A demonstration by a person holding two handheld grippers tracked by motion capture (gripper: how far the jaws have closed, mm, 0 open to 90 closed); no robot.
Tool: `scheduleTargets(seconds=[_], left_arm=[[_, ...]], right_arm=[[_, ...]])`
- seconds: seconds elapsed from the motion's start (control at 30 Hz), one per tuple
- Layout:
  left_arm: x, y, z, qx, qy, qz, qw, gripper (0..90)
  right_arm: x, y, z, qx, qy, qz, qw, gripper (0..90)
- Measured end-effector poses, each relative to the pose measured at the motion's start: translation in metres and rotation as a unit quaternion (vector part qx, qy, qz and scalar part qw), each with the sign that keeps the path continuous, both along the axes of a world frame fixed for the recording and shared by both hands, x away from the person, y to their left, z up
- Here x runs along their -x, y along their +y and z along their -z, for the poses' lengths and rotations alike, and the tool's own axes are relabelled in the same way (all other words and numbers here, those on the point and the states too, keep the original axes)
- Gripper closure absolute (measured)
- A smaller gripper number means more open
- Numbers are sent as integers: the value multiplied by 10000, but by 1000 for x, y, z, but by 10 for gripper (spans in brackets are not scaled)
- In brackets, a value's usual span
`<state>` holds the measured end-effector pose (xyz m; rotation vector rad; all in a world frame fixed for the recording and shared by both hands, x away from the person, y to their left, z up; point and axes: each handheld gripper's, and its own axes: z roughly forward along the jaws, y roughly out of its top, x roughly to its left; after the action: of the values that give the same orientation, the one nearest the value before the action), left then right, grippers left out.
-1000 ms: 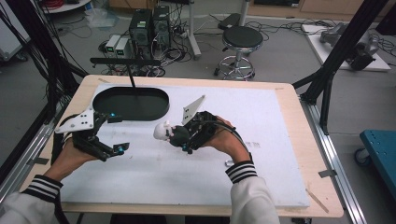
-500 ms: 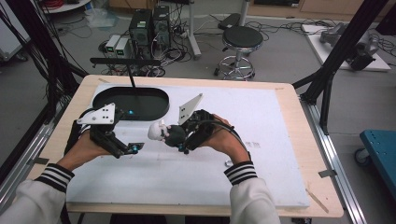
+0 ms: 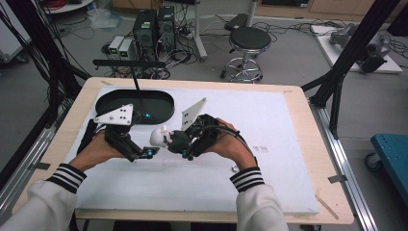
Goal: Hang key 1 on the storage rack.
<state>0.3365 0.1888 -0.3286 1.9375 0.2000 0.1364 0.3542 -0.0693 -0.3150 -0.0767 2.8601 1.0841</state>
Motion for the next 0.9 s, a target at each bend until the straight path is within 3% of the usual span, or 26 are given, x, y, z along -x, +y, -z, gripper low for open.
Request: scheduleTargets(seconds=[0.1, 0.3, 0.33, 0.37, 0.47, 0.53, 0.9], left_arm=[[-2, -5, 3, -171, 60, 49, 9998, 18], [-2, -9, 2, -246, 90, 108, 9996, 37], [-2, -10, 2, -229, 87, 152, 9996, 138], [-2, -10, 1, -250, 49, 197, 9995, 166], [-2, -12, 2, -384, 50, 233, 9990, 175], [-2, -13, 1, -442, 13, 251, 9987, 228], [-3, -11, 0, -374, 92, 443, 9983, 387]], right_arm=[[1, 1, 0, 12, 8, -42, 10000, 386], [2, 1, 0, 40, 7, -63, 10000, 385], [2, 2, 1, 15, -22, -101, 9999, 385], [2, 3, 1, 28, -17, -96, 9999, 386], [2, 3, 1, 42, 1, -90, 10000, 385], [2, 4, 1, 56, -15, -102, 9999, 385], [3, 4, 2, 70, 15, -152, 9999, 385]])
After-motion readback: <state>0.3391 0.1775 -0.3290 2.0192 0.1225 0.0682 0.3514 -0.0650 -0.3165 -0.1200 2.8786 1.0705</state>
